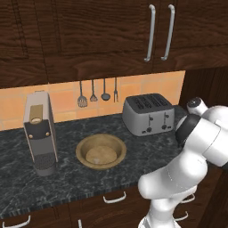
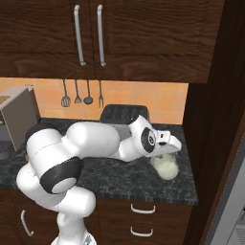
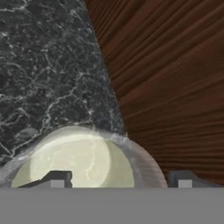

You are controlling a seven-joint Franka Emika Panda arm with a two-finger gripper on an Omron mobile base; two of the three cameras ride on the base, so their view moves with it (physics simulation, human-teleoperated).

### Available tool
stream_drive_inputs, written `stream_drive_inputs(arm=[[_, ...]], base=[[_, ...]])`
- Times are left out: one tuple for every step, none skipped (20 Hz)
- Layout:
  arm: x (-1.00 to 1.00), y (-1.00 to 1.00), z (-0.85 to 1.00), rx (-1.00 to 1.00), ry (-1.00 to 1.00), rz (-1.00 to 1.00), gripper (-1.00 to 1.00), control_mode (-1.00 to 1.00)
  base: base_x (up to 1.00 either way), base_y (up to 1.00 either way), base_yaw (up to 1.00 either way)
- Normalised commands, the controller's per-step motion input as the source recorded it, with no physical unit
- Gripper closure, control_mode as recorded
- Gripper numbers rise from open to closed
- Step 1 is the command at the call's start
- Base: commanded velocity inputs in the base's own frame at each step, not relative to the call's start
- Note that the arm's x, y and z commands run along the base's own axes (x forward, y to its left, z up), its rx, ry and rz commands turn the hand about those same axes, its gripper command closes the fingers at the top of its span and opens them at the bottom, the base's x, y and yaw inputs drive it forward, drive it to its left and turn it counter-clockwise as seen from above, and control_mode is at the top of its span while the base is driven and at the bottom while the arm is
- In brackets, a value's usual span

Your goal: Grab a lemon wedge from the fridge and one ice cube from the ice bowl, and put them in the glass of lemonade.

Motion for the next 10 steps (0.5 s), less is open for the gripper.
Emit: stream_drive_inputs(arm=[[0.0,0.0,0.0,0.19,0.0,-0.12,-1.0,-1.0],[0.0,0.0,0.02,0.19,0.0,-0.11,-1.0,-1.0],[0.0,0.0,0.16,0.18,0.0,-0.12,-1.0,-1.0],[0.0,0.07,0.29,0.17,0.0,-0.12,-1.0,-1.0],[0.0,0.14,0.37,0.17,0.0,-0.11,-1.0,-1.0],[0.0,0.08,0.42,0.16,0.0,-0.1,-1.0,-1.0],[0.02,0.0,0.4,0.12,-0.05,-0.1,-1.0,-1.0],[0.0,0.0,0.44,0.1,-0.08,-0.12,-1.0,-1.0],[0.0,0.0,0.49,0.09,-0.09,-0.13,-1.0,-1.0],[-0.26,0.0,0.49,0.1,-0.07,-0.13,-1.0,-1.0]], base=[[0.0,0.0,0.0],[0.0,0.0,0.0],[0.0,0.0,0.0],[0.0,0.0,0.0],[0.0,0.0,0.0],[0.0,0.0,0.0],[0.0,0.0,0.0],[0.0,0.0,0.0],[0.0,0.0,0.0],[0.0,0.0,0.0]])
